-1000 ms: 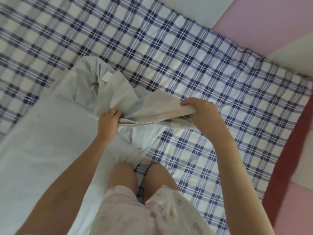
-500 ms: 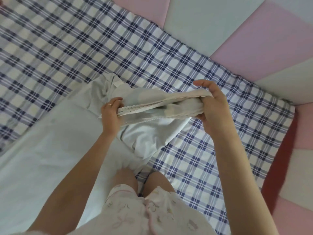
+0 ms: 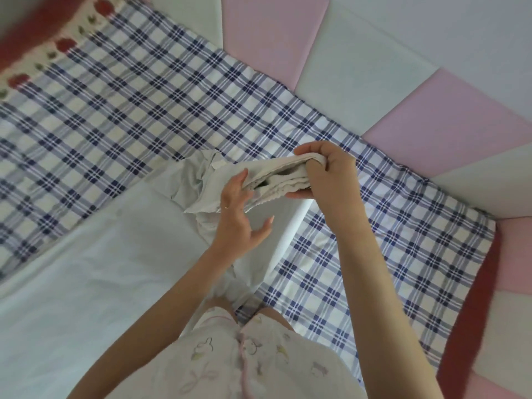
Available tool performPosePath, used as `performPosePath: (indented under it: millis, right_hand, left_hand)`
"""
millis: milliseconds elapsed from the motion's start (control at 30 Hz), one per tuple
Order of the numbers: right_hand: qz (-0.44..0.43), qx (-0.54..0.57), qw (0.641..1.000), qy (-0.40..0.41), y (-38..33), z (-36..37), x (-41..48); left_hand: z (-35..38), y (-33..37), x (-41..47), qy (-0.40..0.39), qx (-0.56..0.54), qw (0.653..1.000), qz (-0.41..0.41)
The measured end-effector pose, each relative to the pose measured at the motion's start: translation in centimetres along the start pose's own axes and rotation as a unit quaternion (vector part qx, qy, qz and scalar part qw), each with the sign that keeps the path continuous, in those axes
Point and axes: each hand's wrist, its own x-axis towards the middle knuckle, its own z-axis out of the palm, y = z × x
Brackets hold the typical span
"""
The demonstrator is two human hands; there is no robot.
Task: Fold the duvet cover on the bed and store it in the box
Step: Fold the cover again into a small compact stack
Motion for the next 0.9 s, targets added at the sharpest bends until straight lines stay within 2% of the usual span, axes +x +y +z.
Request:
performPosePath:
  millis: [67,133,300,433,533,600,700,767,833,900]
  right_hand:
    - [0.001,-0.002,1.000,-0.002,-0.6,0.0,-0.8]
    - [0.005,0.006,1.000,0.003,-1.2,-0.1,-1.3]
    - [0.009,0.007,1.000,-0.005,-3.0,-0.2,-3.1]
    - [-0.017,-0.042,0.998,-0.041,-4.2,-0.5,-4.1]
    - [-0.026,-0.085,0.994,-0.060,-4.7,-0.9,-4.8]
    - [-0.020,-0.103,0.993,-0.057,-4.8,-1.3,-5.0]
    - [-0.016,-0.211,0.975,-0.061,-5.1,-2.7,-4.7]
    - [-0.013,-0.292,0.953,-0.080,-5.8,-4.0,-4.4]
    - [-0.021,-0.308,0.946,-0.094,-6.7,-4.7,-4.0]
    - [-0.047,-0.277,0.955,-0.098,-7.6,-4.6,-3.5]
  left_hand:
    - [-0.3,1.3,1.1,0.020,0.040,0.998,0.054]
    - [-1.2,2.2,2.3,0.035,0.071,0.995,0.060]
    - [-3.9,4.0,3.3,-0.007,0.148,0.984,0.099]
    - [-5.5,2.7,2.9,-0.071,0.142,0.987,0.023]
    - [-7.2,1.3,2.4,-0.129,0.164,0.978,-0.003]
    - [-8.4,1.1,2.4,-0.140,0.196,0.970,0.002]
    - [-10.6,1.4,4.1,-0.110,0.220,0.969,0.031]
    - [-12.1,1.5,6.1,-0.052,0.220,0.972,0.064]
    - [-13.3,1.8,7.7,-0.007,0.200,0.976,0.082]
    - [-13.4,1.6,7.8,0.009,0.200,0.976,0.091]
